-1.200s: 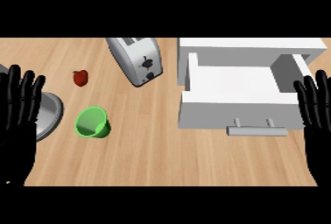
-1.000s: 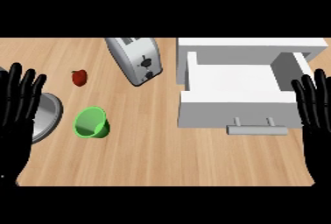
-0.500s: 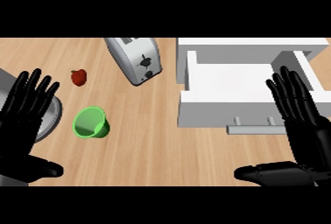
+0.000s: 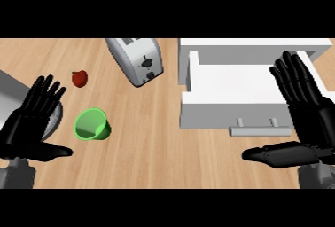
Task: Pick up the cup, place it into the drawer and close the drawer
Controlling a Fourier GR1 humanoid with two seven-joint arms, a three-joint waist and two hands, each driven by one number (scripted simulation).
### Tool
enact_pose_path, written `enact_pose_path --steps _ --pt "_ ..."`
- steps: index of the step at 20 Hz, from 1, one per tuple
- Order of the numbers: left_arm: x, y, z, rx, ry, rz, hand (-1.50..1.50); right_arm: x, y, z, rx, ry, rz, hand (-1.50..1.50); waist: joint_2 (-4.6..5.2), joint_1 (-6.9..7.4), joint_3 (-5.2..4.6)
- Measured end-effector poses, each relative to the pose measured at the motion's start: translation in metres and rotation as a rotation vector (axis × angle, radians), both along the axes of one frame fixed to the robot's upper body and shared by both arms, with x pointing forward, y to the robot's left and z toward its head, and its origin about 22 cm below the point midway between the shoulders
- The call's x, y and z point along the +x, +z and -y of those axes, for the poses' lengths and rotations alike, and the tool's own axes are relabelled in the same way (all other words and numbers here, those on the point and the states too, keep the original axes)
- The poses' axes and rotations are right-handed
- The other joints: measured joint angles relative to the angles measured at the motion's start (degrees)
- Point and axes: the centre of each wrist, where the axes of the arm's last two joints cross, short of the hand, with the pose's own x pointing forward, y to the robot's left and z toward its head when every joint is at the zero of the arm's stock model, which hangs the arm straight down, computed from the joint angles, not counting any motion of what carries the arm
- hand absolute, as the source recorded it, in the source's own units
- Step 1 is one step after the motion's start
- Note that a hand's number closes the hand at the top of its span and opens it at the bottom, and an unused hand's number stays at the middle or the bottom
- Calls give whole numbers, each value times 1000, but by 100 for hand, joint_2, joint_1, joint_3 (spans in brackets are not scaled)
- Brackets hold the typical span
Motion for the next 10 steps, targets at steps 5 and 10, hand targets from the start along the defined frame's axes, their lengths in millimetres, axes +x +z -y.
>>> enact_pose_path --steps 5,10 --pt "5 -35 -5 21 35 -49 -150 5 -6 0 -7 -4 12 -150 -1 -5 0" --pt "11 -67 -18 47 64 -101 -150 12 7 4 -15 -8 27 -150 2 -19 -1"
